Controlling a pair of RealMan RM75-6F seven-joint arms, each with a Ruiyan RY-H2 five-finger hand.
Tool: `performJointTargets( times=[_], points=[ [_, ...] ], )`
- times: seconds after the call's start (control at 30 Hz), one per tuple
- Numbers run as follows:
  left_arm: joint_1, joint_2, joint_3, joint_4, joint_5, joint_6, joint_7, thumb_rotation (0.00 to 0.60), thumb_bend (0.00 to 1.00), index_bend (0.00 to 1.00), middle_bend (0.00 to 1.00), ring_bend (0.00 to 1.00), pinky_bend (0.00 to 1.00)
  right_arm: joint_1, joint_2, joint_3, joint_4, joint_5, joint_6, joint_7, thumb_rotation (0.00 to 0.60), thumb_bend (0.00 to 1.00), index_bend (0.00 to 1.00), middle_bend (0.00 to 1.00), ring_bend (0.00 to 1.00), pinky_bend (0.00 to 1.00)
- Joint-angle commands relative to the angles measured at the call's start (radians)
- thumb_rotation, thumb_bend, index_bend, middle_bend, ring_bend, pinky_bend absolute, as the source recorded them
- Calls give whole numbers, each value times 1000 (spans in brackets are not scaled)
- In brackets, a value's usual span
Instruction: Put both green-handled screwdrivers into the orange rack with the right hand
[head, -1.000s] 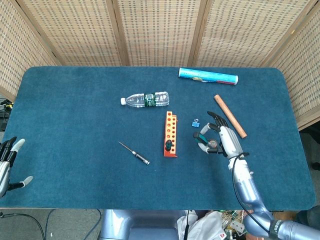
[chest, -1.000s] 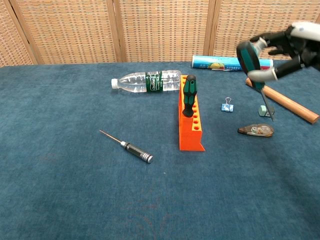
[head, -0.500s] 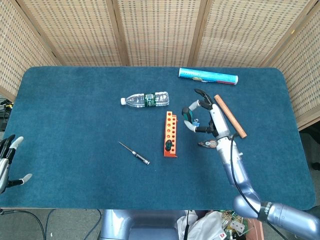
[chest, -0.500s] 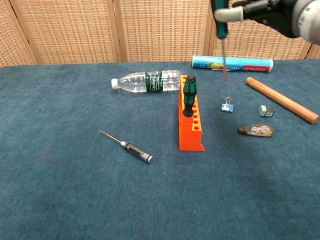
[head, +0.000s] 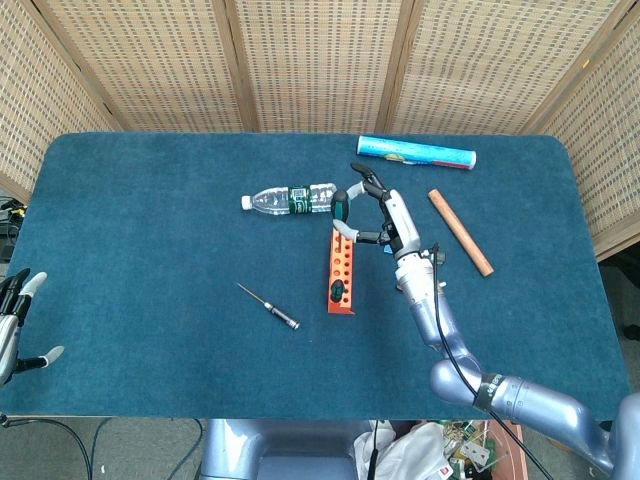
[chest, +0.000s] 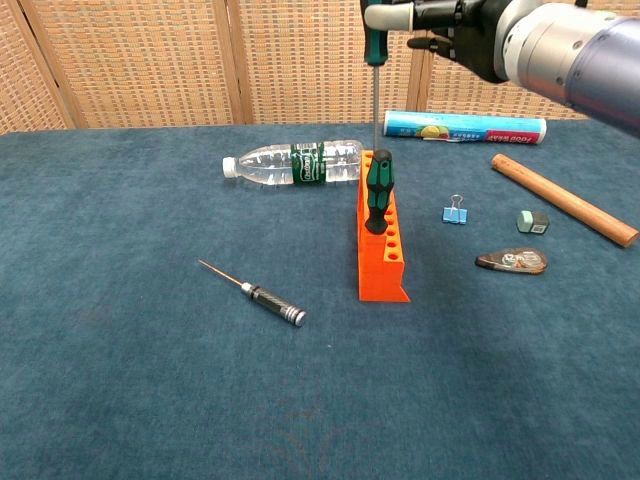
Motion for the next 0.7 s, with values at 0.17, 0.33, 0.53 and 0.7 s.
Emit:
performJointTargets(
  times=[0.17,0.33,0.53,0.7],
  points=[
    [0,2,-1,0,-3,0,-4,600,0,0,0,0,0,2,-18,-24,29,-6,0,12,600,362,668,88,0,0],
    [-1,1,0,1,-4,-1,-2,600,0,0,0,0,0,1,-23,-36,36,-14,-3,21,600,361,668,88,0,0],
    [-2,2,-1,1,-6,-2,-3,600,0,0,0,0,0,4,-25,-49,47,-26,-11,23,600,361,668,88,0,0],
    [-3,3,-1,0,-7,-4,-5,600,0,0,0,0,0,10,-30,-51,52,-25,-11,19,600,361,668,88,0,0]
  ],
)
